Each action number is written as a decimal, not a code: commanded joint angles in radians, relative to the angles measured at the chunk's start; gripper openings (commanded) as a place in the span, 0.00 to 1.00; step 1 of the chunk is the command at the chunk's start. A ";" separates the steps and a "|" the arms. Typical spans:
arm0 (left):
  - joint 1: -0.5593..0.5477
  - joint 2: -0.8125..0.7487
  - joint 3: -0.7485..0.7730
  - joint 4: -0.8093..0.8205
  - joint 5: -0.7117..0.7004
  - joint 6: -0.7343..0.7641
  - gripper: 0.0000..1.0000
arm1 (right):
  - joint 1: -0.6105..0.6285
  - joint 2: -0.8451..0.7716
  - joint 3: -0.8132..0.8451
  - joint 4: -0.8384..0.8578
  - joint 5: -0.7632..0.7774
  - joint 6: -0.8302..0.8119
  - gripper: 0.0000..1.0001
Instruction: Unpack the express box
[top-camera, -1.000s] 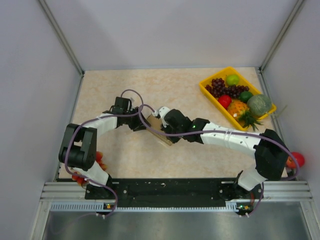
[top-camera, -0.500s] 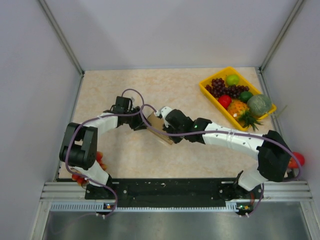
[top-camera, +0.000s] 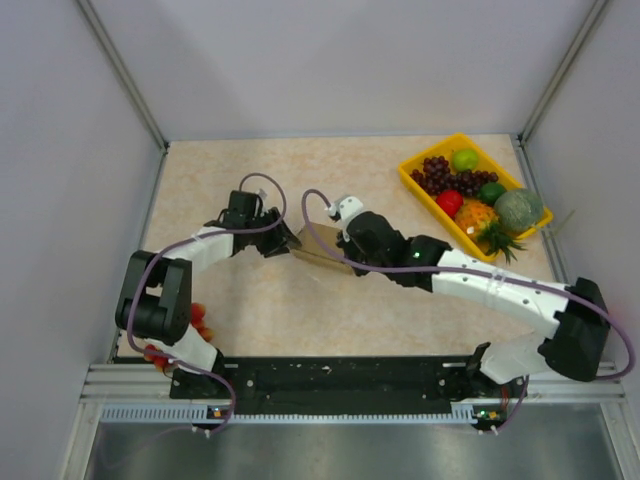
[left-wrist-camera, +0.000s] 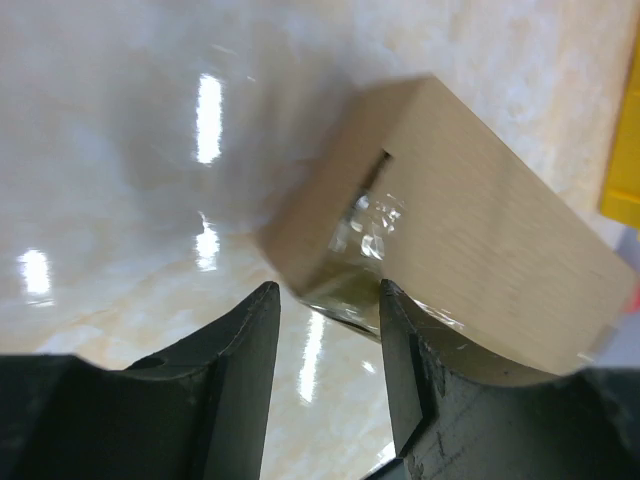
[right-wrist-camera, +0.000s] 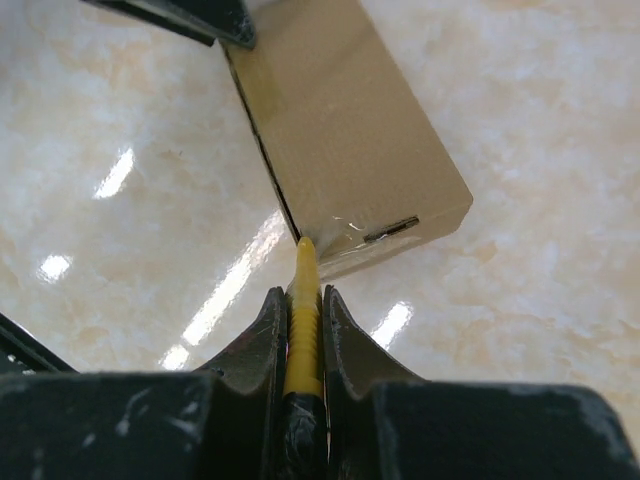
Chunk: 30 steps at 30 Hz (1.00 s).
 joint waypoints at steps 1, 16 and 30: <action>0.020 -0.063 -0.036 -0.039 -0.165 0.065 0.52 | 0.005 -0.180 0.019 0.032 0.127 0.037 0.00; 0.017 -0.131 0.072 -0.053 -0.029 0.117 0.59 | 0.005 -0.140 -0.080 0.066 -0.040 0.075 0.00; -0.022 -0.060 0.106 0.103 0.036 0.095 0.59 | 0.005 -0.012 -0.157 0.157 -0.159 0.089 0.00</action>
